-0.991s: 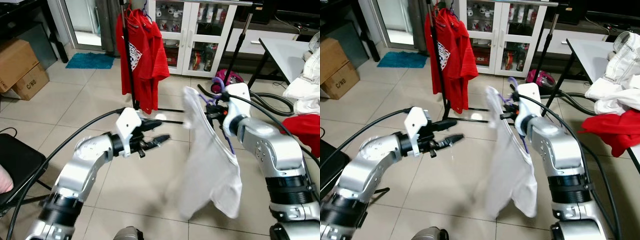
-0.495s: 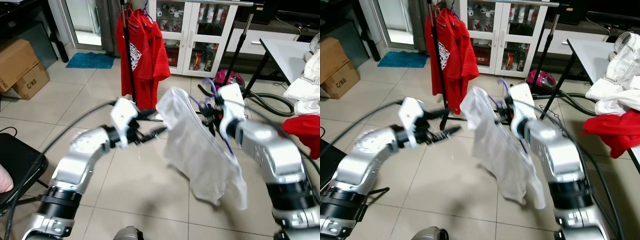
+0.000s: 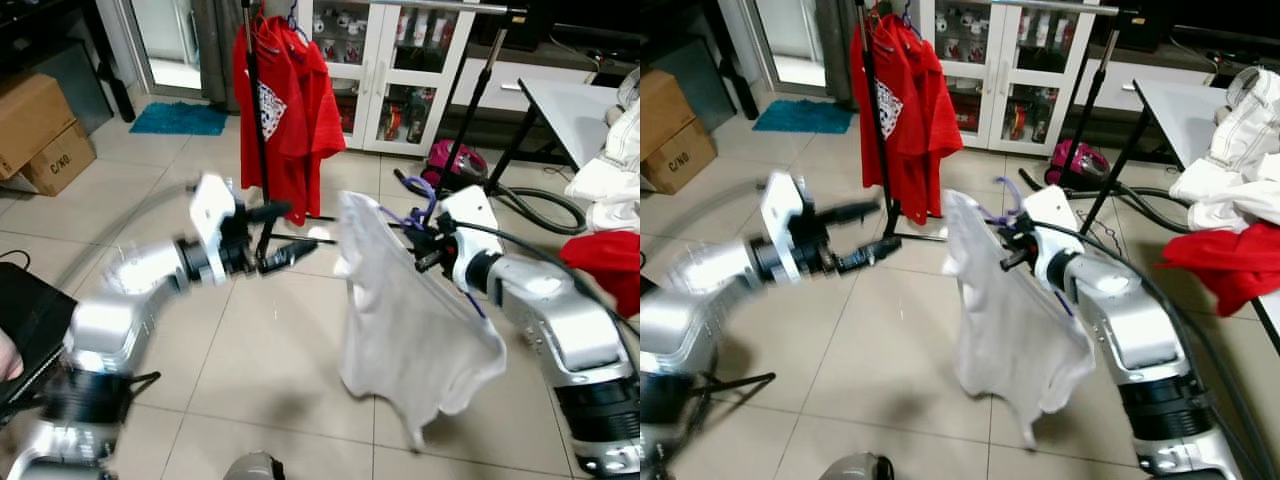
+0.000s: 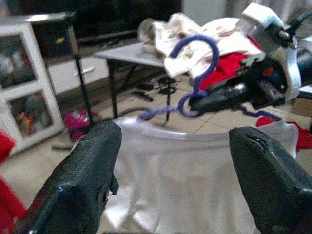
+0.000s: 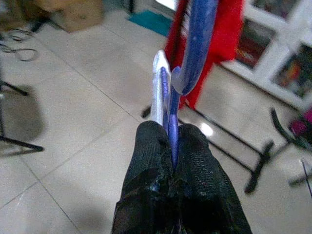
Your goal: Hang hanger
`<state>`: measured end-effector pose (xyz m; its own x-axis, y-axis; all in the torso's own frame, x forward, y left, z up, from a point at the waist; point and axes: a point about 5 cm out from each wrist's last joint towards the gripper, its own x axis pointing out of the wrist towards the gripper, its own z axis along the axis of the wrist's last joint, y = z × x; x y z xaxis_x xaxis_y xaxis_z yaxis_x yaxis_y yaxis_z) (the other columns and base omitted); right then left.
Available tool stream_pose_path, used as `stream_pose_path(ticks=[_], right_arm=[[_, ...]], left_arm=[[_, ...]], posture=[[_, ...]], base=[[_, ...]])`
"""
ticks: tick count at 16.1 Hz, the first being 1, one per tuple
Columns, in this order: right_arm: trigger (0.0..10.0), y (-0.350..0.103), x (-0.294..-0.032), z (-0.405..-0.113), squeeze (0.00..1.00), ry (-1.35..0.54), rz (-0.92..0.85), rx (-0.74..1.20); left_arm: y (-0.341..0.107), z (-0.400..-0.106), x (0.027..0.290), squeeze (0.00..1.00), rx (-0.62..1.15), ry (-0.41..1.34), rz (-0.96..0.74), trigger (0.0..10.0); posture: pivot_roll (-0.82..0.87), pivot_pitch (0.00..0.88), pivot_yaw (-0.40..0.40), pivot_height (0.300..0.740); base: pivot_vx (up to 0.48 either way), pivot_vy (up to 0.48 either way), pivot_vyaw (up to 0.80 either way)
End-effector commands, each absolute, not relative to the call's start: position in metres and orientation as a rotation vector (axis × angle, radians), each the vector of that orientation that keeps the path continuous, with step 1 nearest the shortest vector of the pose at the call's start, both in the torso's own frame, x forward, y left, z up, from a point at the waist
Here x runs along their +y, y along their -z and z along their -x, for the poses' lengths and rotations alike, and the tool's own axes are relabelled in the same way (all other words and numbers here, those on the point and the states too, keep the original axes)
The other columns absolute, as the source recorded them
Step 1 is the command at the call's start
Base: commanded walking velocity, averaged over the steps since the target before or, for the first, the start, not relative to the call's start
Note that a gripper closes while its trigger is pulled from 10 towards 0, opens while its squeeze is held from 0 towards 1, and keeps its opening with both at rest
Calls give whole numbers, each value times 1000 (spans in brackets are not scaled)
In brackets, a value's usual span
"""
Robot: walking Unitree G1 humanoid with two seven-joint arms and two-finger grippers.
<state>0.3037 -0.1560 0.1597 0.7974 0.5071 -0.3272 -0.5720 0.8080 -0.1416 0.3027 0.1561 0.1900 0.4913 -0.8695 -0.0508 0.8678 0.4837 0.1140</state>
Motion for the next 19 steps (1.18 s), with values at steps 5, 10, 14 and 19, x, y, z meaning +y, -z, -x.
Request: stream_pose_path(ticks=[5, 10, 14, 19], right_arm=[[10000, -199, -138, -275, 0, -1064, 412, 172], [10000, -217, -136, -267, 0, -1206, 491, 150], [10000, -221, -133, -265, 0, -1250, 526, 176], [10000, -220, -129, -263, 0, -1276, 553, 228]], left_arm=[[-239, -322, 167, 1000, 53, 1349, -211, 10000], [-238, -326, 155, 0, 138, 1549, -313, 10000], [-222, -329, 131, 0, 143, 1675, -400, 8863], [-212, -332, 112, 0, 134, 1764, -500, 0]], posture=[[81, 0, -18, 740], [65, 0, 3, 740], [59, 0, 9, 740], [48, 0, 22, 740]], base=[[0, 0, 0], [0, 0, 0], [0, 0, 0], [0, 0, 0]])
